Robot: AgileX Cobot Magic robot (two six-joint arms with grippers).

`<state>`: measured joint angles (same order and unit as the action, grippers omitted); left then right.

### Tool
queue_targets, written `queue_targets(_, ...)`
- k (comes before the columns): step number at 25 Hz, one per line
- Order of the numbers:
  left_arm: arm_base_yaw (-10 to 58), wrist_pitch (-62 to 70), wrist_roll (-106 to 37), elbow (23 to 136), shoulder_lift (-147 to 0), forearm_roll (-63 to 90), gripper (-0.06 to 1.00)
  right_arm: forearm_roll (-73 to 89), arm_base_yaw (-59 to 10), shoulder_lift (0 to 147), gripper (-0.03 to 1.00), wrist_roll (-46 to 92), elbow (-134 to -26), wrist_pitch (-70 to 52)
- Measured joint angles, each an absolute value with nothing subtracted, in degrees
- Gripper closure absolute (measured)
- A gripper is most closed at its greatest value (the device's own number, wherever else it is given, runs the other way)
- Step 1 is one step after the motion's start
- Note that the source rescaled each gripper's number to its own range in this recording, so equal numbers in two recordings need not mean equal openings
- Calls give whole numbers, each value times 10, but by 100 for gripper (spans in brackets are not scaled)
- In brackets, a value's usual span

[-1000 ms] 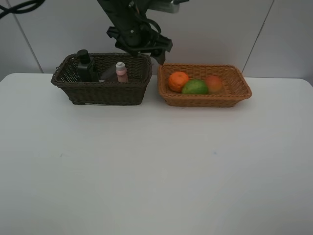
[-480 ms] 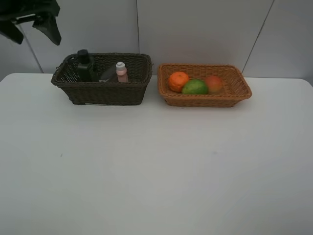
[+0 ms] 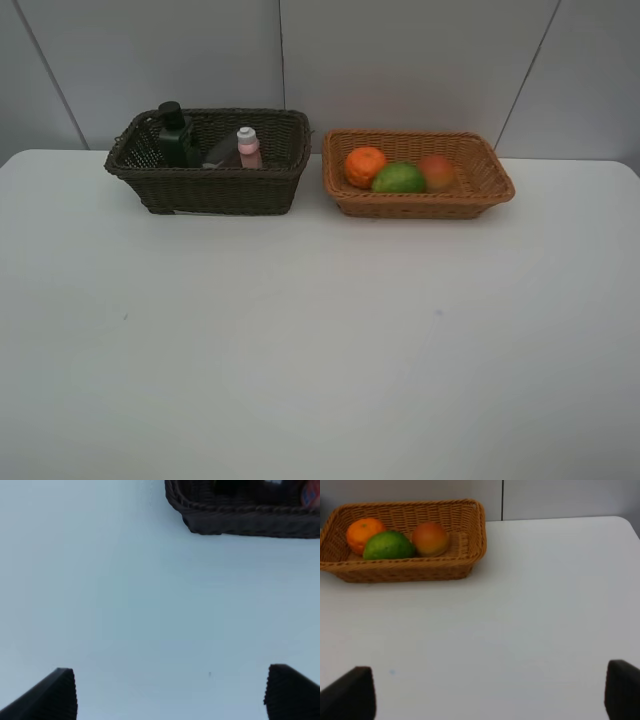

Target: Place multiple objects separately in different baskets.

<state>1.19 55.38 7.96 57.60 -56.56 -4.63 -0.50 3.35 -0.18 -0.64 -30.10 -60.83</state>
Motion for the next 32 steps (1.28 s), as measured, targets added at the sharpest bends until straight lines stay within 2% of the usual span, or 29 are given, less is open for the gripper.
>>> queue_targets(8,11,671,79,517,-410,-41,-3,-5,33,-2,-1,-6,-301,-608)
queue_targets(22,11,595,64,306,-90,-36,-3,-5,33,-2,-1,-6,-301,-608)
queue_targets(32,34,603,52,290,3,-35,-3,-5,33,-2,-1,-6,-301,-608)
